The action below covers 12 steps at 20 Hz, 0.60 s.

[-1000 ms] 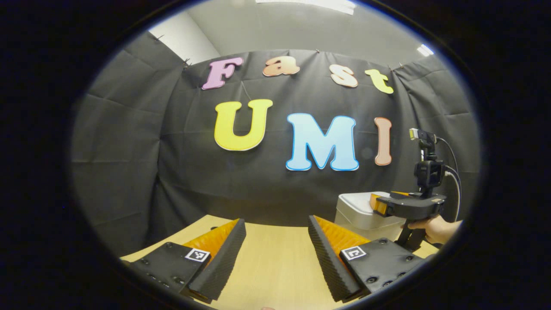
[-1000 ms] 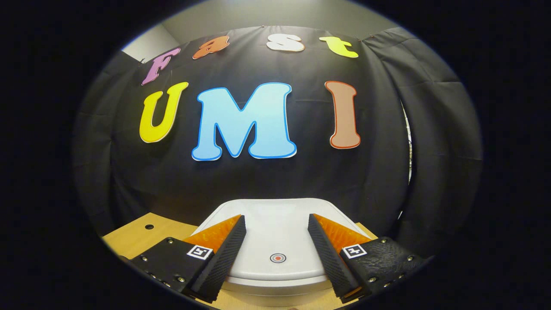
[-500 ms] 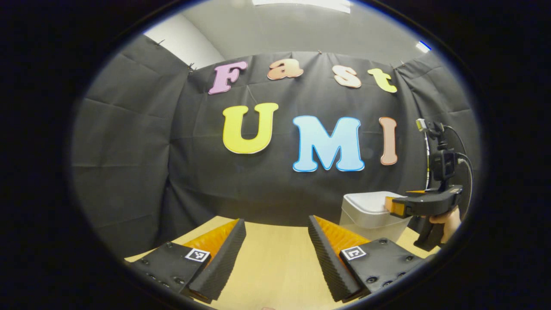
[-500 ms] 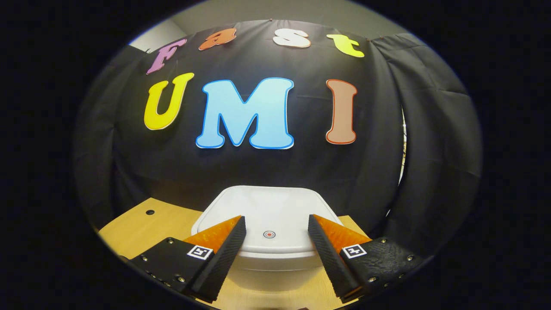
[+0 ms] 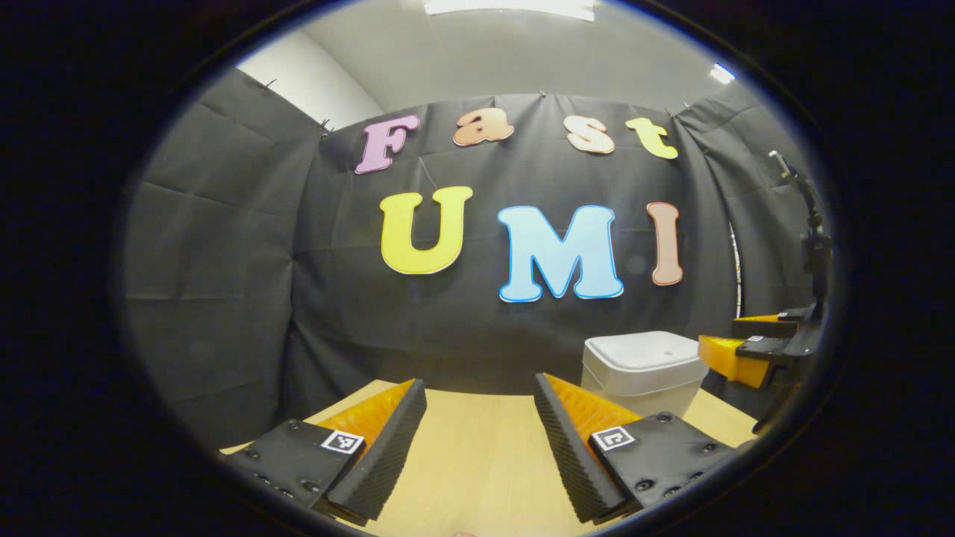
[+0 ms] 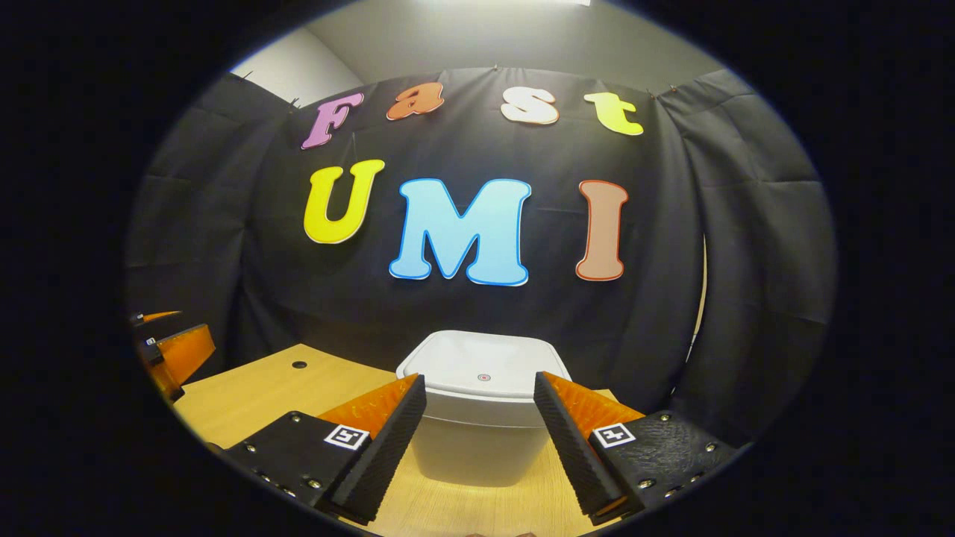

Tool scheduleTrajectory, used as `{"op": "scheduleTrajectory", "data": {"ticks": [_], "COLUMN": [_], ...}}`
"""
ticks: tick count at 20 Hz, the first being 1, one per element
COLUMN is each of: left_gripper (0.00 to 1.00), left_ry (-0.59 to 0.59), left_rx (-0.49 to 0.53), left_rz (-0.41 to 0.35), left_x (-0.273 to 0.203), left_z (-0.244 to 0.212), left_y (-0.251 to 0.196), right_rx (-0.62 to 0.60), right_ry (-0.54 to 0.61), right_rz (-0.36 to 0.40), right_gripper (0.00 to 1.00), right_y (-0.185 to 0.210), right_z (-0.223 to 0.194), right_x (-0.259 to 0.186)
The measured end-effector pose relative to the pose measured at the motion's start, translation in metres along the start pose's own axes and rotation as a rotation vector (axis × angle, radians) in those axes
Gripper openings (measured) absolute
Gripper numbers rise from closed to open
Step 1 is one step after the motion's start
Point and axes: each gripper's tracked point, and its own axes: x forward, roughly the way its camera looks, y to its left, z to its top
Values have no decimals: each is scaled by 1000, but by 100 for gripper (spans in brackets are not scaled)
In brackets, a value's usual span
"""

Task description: Press the lid of the desktop garbage bin to open it, pick up the crumpled paper on the desktop and throw it into the bin, then pick up the pop can on the desktop and drop it into the bin, and finally close the garbage bin lid.

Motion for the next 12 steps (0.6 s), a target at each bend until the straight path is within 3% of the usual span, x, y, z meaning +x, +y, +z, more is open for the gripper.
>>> {"op": "scheduleTrajectory", "data": {"ticks": [4, 12], "left_gripper": [95, 95], "left_ry": [-14, -41], "left_rx": [-15, -12], "left_rz": [-6, -58], "left_x": [-10, -14], "left_z": [3, 16], "left_y": [5, 14], "right_rx": [-23, -21], "right_ry": [-28, -52], "right_rz": [21, -31], "right_gripper": [94, 94], "right_y": [4, 9], "right_z": [6, 15], "right_x": [-27, -56]}}
